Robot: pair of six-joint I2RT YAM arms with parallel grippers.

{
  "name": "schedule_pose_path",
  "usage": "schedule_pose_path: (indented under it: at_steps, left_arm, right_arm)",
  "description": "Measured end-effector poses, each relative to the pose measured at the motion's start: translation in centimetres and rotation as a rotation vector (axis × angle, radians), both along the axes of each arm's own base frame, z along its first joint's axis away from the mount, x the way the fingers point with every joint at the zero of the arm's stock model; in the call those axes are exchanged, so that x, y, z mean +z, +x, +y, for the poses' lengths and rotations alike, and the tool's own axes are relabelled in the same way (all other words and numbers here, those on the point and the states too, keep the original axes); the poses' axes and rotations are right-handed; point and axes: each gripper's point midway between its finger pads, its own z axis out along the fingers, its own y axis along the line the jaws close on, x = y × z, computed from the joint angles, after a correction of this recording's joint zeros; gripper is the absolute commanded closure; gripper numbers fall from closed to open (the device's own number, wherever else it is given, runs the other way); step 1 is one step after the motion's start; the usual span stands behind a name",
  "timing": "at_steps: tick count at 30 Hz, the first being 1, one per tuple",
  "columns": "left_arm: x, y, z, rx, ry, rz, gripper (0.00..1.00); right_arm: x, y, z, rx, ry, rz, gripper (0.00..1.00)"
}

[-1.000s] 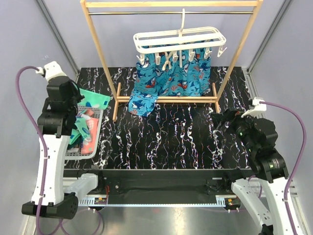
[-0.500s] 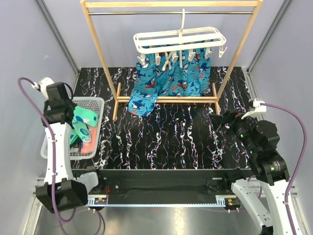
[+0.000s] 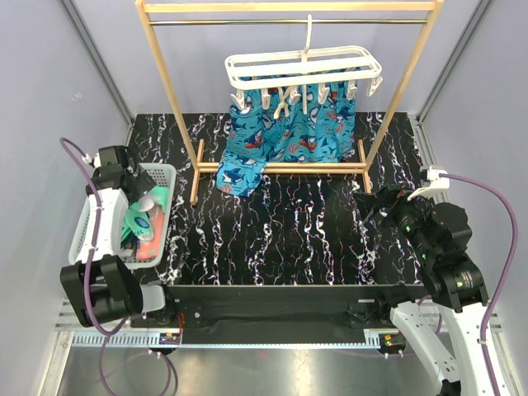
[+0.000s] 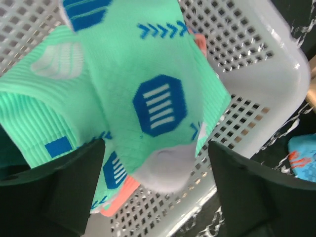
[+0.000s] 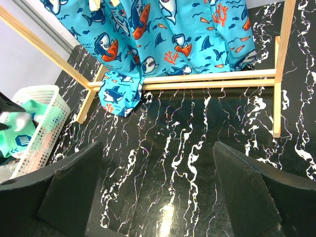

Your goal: Remove the socks clipped to the hanger

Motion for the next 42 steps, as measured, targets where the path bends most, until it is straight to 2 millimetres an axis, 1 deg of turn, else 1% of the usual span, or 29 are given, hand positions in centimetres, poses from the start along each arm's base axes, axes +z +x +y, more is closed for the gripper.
schedule_pose_path:
  at_steps: [2, 3, 6, 7, 9, 10, 11, 13, 15, 18, 20, 23, 24, 26, 29, 31, 34, 38, 42]
  left_arm:
    - [1.4, 0.1, 0.2, 0.018, 0.008, -0.026, 0.01]
    - [2.6, 0.3, 0.3, 0.019, 0.015, -0.056, 0.01]
    - [7.7, 0.8, 0.2, 0.001, 0.046, -0.198, 0.01]
    - [9.7, 0.9, -0.1, -0.017, 0.052, -0.262, 0.01]
    - [13.6, 0.8, -1.2, -0.067, 0.056, -0.39, 0.01]
    - [15.0, 0.7, -2.0, -0.1, 0.048, -0.448, 0.01]
    - [16.3, 0.6, -3.0, -0.144, 0.032, -0.501, 0.01]
    - [17.9, 0.6, -5.6, -0.251, -0.01, -0.588, 0.01]
    - [18.2, 0.6, -8.6, -0.362, -0.048, -0.637, 0.01]
    - [16.8, 0.0, -15.0, -0.577, -0.108, -0.654, 0.01]
    - [15.7, -1.0, -19.2, -0.728, -0.14, -0.654, 0.01]
    - [14.9, -2.9, -24.3, -0.936, -0.181, -0.677, 0.01]
    - [15.0, -3.4, -25.6, -0.994, -0.19, -0.691, 0.01]
    - [16.0, -4.8, -28.5, -1.124, -0.203, -0.737, 0.01]
    - [17.7, -6.6, -31.7, -1.284, -0.205, -0.814, 0.01]
    - [18.6, -7.4, -33.2, -1.361, -0.205, -0.856, 0.01]
    - [19.3, -7.6, -34.2, -1.417, -0.195, -0.9, 0.01]
    - [19.7, -7.6, -34.6, -1.446, -0.167, -0.935, 0.01]
    - [19.8, -8.3, -34.4, -1.458, -0.146, -0.965, 0.01]
  right_arm:
    - [0.0, 0.0, 0.0, 0.0, 0.0, 0.0, 0.0]
    - [0.0, 0.0, 0.0, 0.0, 0.0, 0.0, 0.0]
    - [0.0, 0.0, 0.0, 0.0, 0.0, 0.001, 0.0]
    - [-0.1, 0.1, 0.0, 0.0, 0.0, 0.003, 0.0]
    - [-0.1, 0.1, 0.0, -0.001, -0.001, 0.005, 0.0]
    - [-0.1, 0.2, 0.0, -0.001, -0.001, 0.007, 0.0]
    - [-0.2, 0.2, 0.0, -0.001, -0.002, 0.009, 0.0]
    - [-0.3, 0.3, 0.1, -0.001, -0.002, 0.014, 0.0]
    - [-0.4, 0.4, 0.1, -0.002, -0.003, 0.021, 0.0]
    - [-0.7, 0.6, 0.4, 0.009, 0.008, 0.031, 0.0]
    - [-0.9, 0.8, 0.7, 0.021, 0.022, 0.037, 0.0]
    - [-1.1, 1.0, 0.7, 0.008, 0.031, 0.046, 0.0]
    - [-1.1, 1.1, 0.6, 0.002, 0.032, 0.048, 0.0]
    - [-1.1, 1.2, 0.2, -0.021, 0.034, 0.049, 0.0]
    - [-0.9, 1.2, 0.1, -0.029, 0.037, 0.041, 0.0]
    - [-0.6, 1.0, 0.3, -0.015, 0.046, 0.019, 0.0]
    - [-0.3, 0.5, 0.3, -0.009, 0.054, -0.015, 0.0]
    - [0.2, 0.1, 0.2, -0.008, 0.063, -0.051, 0.0]
    - [0.4, 0.2, 0.2, -0.006, 0.067, -0.068, 0.0]
